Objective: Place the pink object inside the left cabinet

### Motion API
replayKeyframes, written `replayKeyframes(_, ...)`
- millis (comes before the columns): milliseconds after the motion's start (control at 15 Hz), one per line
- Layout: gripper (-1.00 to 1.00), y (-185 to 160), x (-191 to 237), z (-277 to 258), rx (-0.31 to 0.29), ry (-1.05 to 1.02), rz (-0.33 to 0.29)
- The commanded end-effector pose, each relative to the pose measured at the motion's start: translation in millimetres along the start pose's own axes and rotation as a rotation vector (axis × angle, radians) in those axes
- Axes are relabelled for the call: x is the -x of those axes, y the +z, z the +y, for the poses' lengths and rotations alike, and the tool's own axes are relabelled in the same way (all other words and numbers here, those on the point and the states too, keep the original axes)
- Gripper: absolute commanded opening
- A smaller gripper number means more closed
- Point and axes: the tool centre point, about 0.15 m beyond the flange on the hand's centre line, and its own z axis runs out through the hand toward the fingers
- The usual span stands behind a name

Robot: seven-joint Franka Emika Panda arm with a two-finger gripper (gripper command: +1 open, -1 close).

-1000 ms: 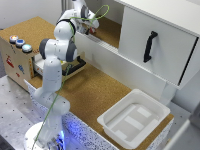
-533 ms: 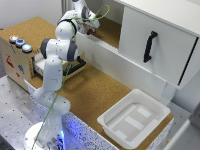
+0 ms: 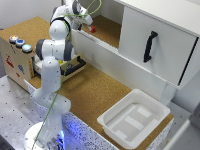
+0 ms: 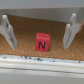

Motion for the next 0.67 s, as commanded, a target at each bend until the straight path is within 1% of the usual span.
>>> replayKeyframes(0,1.0,-49.3,77.7,-23.2,-0.063,-0.031,0.036)
replayKeyframes(67,1.0,-58.0,94.4,-25.5,-0.079,-0.029,0.01)
replayKeyframes(133,1.0,-65.7,108.2,-27.0,-0.075,-0.019,-0.004)
replayKeyframes(200,1.0,-71.7,122.8,-27.5,-0.094,-0.007,-0.035)
replayKeyframes(333,1.0,-81.2,149.7,-23.8,-0.123,0.016,-0.067)
replayKeyframes(467,1.0,-82.6,167.9,-15.6,-0.167,0.018,-0.085)
replayKeyframes(600,1.0,-77.3,173.9,-9.7,-0.244,-0.026,-0.082)
